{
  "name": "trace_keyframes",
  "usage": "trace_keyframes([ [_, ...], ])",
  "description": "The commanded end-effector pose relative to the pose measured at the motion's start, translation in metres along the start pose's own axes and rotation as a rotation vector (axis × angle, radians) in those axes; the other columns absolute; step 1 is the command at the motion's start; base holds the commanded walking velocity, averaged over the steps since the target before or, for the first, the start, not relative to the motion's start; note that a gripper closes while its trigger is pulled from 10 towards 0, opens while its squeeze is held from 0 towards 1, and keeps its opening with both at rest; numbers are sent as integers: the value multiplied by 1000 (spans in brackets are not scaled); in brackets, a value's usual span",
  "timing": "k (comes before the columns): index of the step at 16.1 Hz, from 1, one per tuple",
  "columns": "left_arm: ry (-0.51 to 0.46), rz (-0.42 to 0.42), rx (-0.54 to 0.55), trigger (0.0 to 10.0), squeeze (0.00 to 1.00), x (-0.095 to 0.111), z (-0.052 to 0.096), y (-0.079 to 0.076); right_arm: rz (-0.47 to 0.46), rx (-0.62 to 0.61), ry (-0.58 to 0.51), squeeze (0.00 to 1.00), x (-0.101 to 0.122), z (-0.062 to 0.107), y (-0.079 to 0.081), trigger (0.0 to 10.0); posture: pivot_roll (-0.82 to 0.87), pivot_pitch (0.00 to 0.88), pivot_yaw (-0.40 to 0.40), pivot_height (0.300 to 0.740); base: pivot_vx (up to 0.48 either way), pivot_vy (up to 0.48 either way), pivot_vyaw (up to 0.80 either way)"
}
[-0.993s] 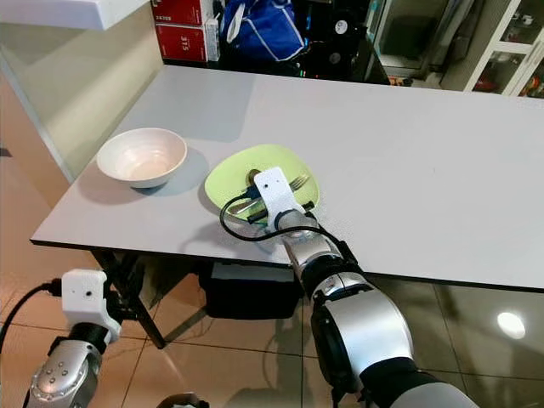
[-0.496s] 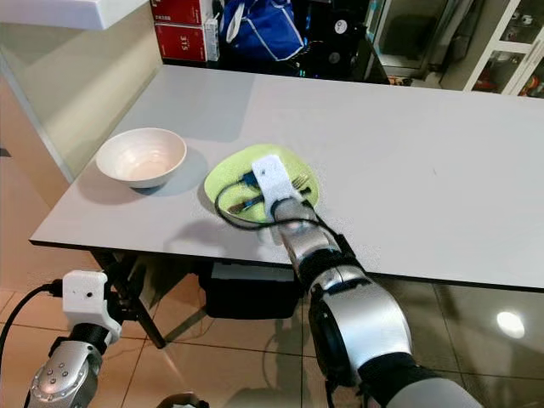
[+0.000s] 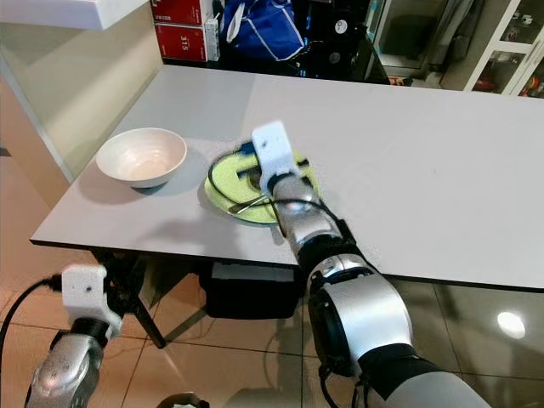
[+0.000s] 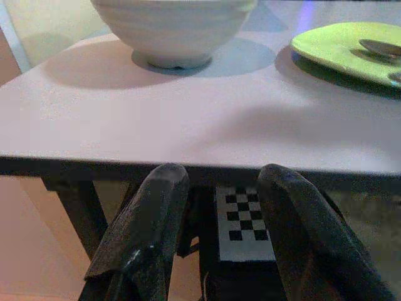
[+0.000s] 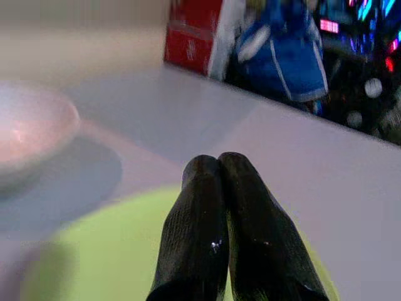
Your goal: Setting the table
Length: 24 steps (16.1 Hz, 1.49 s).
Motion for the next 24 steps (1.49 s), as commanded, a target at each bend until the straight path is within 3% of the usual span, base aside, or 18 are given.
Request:
trace_keyframes([
  [1,-1,5,21,10000,0,5,-4,6,-54,34,-86,0,14,2,-8,10000,169,0,-10,740,0,0,0],
  [4,-21,6,30,10000,0,15,-12,8,-123,126,-170,0,20,14,-14,10000,147,0,-9,740,0,0,0],
  [7,-14,34,51,10000,0,17,-18,10,-158,248,-159,0,4,52,-28,10000,121,0,-22,740,0,0,0],
  [9,-12,33,48,10000,0,20,-25,10,-184,240,-116,0,-15,81,-45,10000,94,0,-6,740,0,0,0],
  [11,-27,7,29,10000,0,28,-34,12,-180,16,-98,0,-30,99,-85,10000,64,0,21,740,0,0,0],
  [12,-28,4,28,10000,0,28,-36,14,-179,-40,-96,0,-32,103,-93,10000,60,0,23,740,0,0,0],
  [13,-30,2,22,10000,0,29,-39,15,-154,-192,-85,0,-40,114,-116,10000,46,0,30,740,0,0,0],
  [15,-34,5,14,10000,0,30,-41,11,-138,-347,-48,0,-49,128,-141,10000,42,0,25,740,0,0,0],
  [16,-34,6,11,10000,0,30,-41,9,-112,-399,-33,0,-52,133,-149,10000,43,0,23,740,0,0,0],
  [17,-32,10,10,10000,0,29,-42,8,-12,-484,1,0,-57,141,-160,10000,50,0,13,740,0,0,0],
  [18,-31,12,11,10000,0,29,-42,8,10,-507,10,0,-58,143,-163,10000,50,0,13,740,0,0,0],
  [20,29,60,25,10000,0,19,-43,10,81,-674,86,0,-78,161,-167,10000,53,0,8,740,0,0,0],
  [22,49,75,31,10000,0,16,-45,11,80,-686,118,0,-92,167,-152,10000,40,0,19,740,0,0,0],
  [24,43,69,5,10000,0,19,-48,8,82,-604,214,0,-123,177,-119,10000,26,0,36,740,0,0,0],
])
Point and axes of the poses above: a point about 5 cm out from each wrist's last joint towards the gripper, its own z axis pointing back from the gripper into the wrist, its own x axis along the axis of the wrist's last joint, y = z × x, the point moved 3 cm from there along -z, pointing out of the wrist towards the gripper, and after that the axes turned 8 degrees about -z, right-handed, at the moved point
